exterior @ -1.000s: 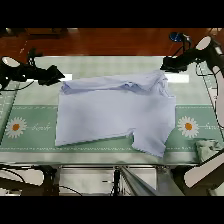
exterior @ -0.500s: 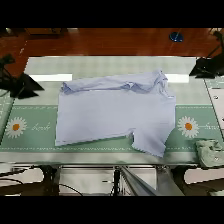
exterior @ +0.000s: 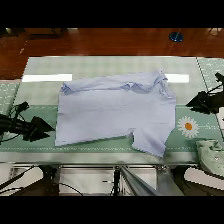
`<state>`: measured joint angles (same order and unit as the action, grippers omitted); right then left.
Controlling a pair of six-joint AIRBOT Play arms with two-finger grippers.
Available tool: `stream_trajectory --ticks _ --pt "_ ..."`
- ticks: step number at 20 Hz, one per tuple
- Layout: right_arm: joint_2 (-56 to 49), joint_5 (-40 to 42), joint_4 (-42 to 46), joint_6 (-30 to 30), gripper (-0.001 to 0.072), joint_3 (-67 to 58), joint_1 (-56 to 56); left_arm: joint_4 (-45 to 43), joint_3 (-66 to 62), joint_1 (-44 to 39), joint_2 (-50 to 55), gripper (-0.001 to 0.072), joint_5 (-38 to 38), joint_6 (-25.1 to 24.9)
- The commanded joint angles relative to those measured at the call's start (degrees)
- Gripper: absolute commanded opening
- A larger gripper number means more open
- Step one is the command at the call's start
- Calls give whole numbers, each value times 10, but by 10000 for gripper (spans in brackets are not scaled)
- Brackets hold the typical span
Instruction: Fold the shirts.
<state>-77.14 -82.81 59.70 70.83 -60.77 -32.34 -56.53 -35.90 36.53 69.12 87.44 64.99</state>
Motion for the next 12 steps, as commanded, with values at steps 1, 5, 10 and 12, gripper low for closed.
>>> stream_trajectory --ticks 1,5,10,12 --pt "14 11 -9 -11 434 40 -15 -53 32 47 -9 546 15 -15" --pt "14 12 -9 -14 434 40 -15 -53 56 65 -8 546 -5 -20" --pt "14 16 -9 -16 432 40 -15 -48 64 43 -6 546 -57 -21" --pt "14 17 -9 -17 432 40 -15 -47 64 9 1 546 -78 -12"
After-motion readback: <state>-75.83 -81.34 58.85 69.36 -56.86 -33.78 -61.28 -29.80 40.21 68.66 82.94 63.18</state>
